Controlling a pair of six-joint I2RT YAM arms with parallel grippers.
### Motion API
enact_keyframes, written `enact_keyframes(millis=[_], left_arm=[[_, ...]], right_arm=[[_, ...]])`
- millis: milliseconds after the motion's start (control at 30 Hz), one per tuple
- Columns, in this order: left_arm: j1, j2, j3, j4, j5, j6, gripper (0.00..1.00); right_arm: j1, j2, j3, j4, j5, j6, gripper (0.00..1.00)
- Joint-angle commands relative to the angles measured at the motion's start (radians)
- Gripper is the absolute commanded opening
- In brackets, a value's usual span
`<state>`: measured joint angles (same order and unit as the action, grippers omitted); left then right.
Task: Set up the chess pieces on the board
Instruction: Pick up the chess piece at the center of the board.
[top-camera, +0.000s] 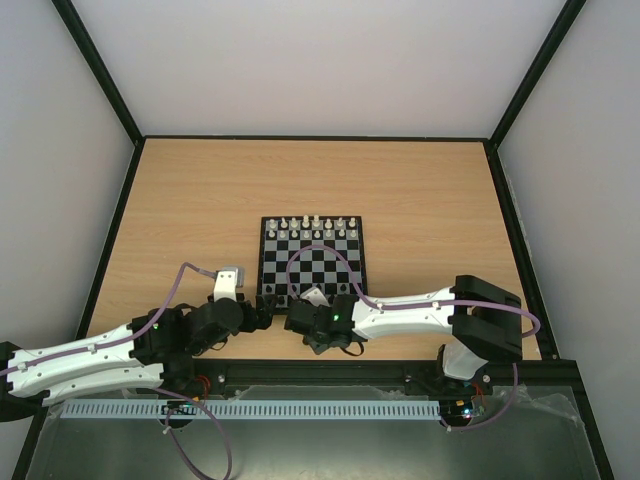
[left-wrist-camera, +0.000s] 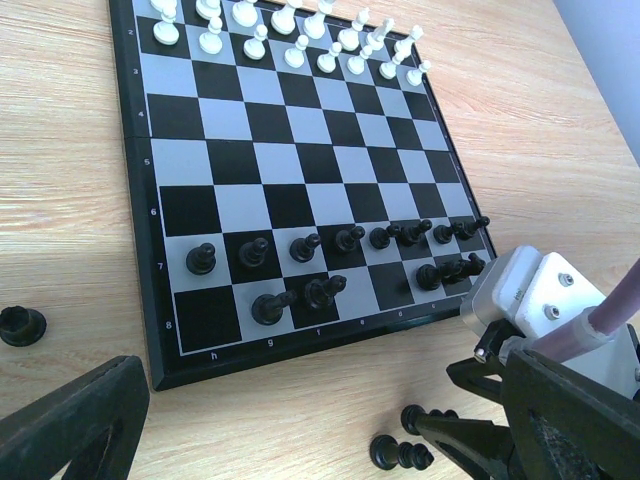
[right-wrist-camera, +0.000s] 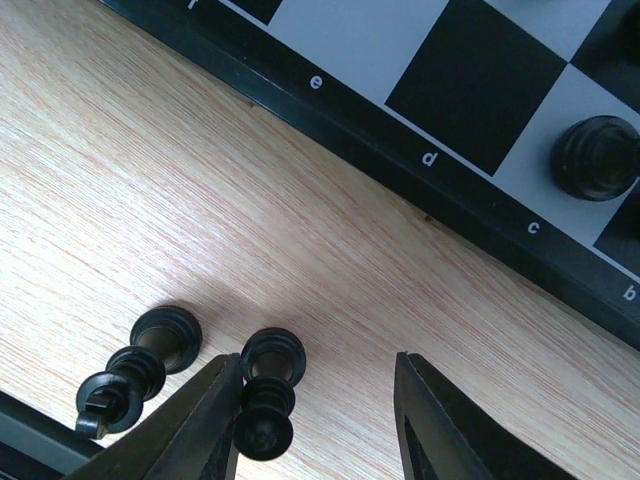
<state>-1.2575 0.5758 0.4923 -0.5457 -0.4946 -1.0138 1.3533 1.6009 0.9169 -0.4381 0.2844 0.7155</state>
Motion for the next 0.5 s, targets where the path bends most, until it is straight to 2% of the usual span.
enact_keyframes(millis=[0, 333, 467], left_arm=[[-0.005, 0.001, -0.009, -0.013, -0.006, -0.001, 0.99], [-0.005, -0.009, -0.011, -0.018, -0.002, -0.009, 0.99], [-0.005, -0.010, -0.008, -0.020, -0.002, -0.004, 0.99]], right_arm=[[-0.001, -0.023, -0.012, -0.024, 0.026, 0.005, 0.42], [0.000, -0.006, 0.017, -0.014, -0.004, -0.022, 0.41], [-0.001, 0.007, 0.029, -0.014, -0.005, -0.027, 0.36]])
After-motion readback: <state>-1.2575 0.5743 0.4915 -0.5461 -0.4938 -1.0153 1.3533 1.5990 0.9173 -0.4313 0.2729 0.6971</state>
